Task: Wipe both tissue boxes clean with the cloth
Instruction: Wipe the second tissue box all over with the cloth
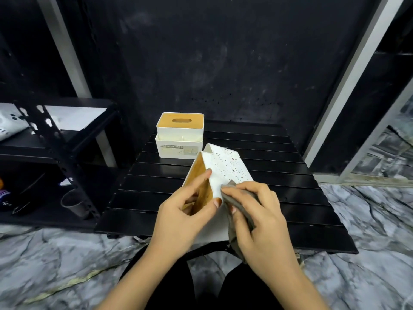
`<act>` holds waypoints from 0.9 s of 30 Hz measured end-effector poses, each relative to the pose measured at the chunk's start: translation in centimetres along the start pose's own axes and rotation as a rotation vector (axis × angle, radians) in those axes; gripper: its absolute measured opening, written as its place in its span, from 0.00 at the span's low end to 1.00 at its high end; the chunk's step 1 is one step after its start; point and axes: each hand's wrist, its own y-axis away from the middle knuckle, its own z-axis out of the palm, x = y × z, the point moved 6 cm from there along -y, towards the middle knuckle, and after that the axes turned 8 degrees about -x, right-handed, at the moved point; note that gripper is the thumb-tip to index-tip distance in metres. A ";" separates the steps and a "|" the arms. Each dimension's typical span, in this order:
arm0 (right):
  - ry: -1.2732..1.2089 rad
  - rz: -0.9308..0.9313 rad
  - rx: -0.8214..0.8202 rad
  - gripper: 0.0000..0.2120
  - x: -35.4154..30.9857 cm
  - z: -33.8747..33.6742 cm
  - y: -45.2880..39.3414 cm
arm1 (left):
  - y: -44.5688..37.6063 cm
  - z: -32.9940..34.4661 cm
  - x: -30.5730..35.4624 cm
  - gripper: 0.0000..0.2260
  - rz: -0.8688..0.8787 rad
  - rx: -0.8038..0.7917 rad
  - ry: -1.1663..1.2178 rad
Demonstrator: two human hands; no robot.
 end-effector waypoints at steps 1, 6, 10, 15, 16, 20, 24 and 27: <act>0.006 -0.003 -0.001 0.15 -0.1 0.0 0.0 | -0.1 -0.1 0.0 0.22 -0.004 0.005 0.011; 0.022 -0.009 -0.007 0.15 -0.3 0.1 -0.5 | -0.2 -0.3 0.0 0.24 0.001 -0.016 0.013; 0.024 -0.025 -0.071 0.15 -0.3 0.1 -1.6 | -0.4 -0.3 0.1 0.25 0.033 -0.064 -0.026; -0.067 0.060 -0.101 0.15 1.6 0.0 -2.1 | -0.4 -0.3 -0.2 0.25 0.031 -0.072 -0.055; -0.058 0.083 -0.088 0.15 2.1 -0.2 -1.9 | -0.5 -0.4 -0.3 0.25 0.027 -0.065 -0.054; 0.010 0.051 -0.055 0.15 1.2 0.0 -1.4 | -0.5 -0.6 -0.4 0.26 0.012 -0.073 -0.063; -0.056 0.026 -0.122 0.15 0.0 0.4 -2.3 | -0.2 -0.3 -0.2 0.26 0.029 -0.121 -0.081; -0.081 0.077 -0.121 0.15 1.5 0.0 -2.6 | -0.1 -0.3 -0.2 0.26 0.031 -0.112 -0.079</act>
